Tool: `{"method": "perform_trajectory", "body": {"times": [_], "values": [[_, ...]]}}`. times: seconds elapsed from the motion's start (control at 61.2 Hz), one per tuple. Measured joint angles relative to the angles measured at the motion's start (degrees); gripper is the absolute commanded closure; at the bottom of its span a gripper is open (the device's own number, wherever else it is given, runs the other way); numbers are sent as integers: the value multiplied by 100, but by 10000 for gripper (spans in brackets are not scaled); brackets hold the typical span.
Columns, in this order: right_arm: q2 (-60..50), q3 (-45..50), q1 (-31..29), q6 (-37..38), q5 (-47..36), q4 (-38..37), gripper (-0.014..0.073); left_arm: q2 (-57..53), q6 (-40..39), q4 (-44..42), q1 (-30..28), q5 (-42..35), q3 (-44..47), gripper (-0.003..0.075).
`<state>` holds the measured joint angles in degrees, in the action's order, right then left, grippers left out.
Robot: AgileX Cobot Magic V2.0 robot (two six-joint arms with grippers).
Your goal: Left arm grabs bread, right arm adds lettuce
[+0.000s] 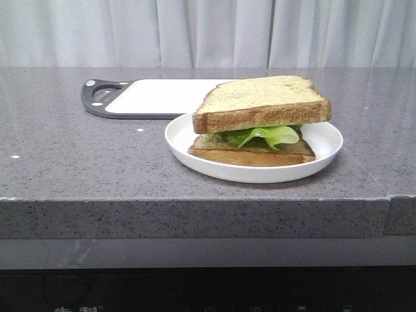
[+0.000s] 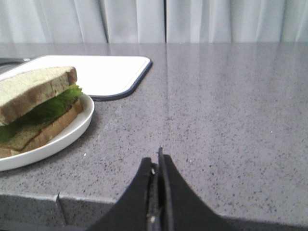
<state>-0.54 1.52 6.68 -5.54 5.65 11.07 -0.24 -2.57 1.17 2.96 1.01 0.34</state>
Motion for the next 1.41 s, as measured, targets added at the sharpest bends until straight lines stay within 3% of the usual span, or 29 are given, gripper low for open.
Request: {"method": "perform_trajectory", "body": {"times": [0.49,0.768,1.405], "values": [[0,0,0,-8,-74,1,661,0,0,0,0,0,0,741],[0,0,-41,840,-213,-851,661,0,0,0,0,0,0,741],[0,0,-333,1021,-235,-971,661,0,0,0,0,-9,0,741]]}}
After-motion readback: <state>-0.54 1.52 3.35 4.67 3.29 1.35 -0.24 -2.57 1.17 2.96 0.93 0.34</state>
